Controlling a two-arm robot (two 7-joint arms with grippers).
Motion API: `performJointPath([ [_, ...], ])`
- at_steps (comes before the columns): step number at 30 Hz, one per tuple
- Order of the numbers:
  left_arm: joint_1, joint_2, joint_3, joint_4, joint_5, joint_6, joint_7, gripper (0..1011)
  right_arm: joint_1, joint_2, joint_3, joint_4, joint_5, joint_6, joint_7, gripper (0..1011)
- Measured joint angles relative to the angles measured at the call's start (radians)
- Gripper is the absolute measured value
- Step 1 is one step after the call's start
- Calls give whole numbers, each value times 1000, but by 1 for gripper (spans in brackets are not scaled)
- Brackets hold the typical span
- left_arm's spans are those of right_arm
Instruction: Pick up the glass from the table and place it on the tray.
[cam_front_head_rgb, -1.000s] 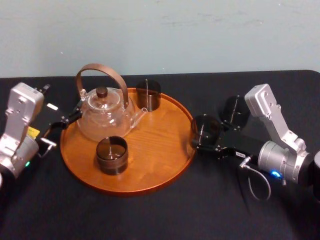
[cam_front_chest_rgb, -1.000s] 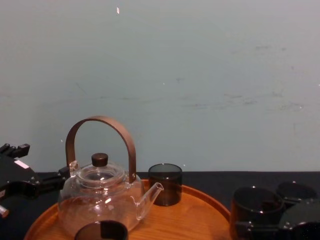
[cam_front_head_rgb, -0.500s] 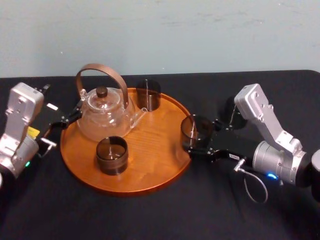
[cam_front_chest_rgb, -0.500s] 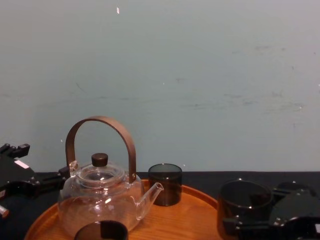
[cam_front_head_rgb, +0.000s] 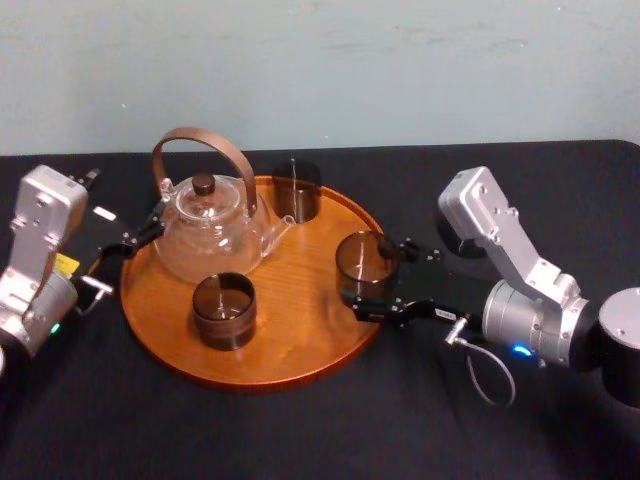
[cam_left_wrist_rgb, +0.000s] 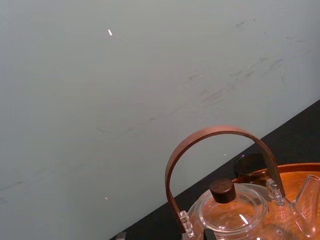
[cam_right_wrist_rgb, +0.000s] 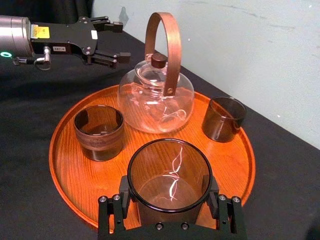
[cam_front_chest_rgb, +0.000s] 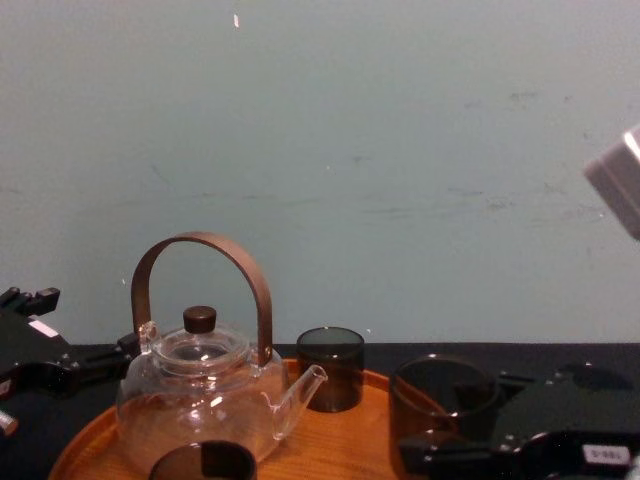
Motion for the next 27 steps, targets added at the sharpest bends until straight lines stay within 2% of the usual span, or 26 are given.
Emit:
performJointPath([
  [12,0,0,0,0,0,0,0,1001,42,-56,-39,65,-2,1,10,903],
  [27,0,0,0,0,0,0,0,1001,76,-105,-70,136,-13,-21,10,903],
])
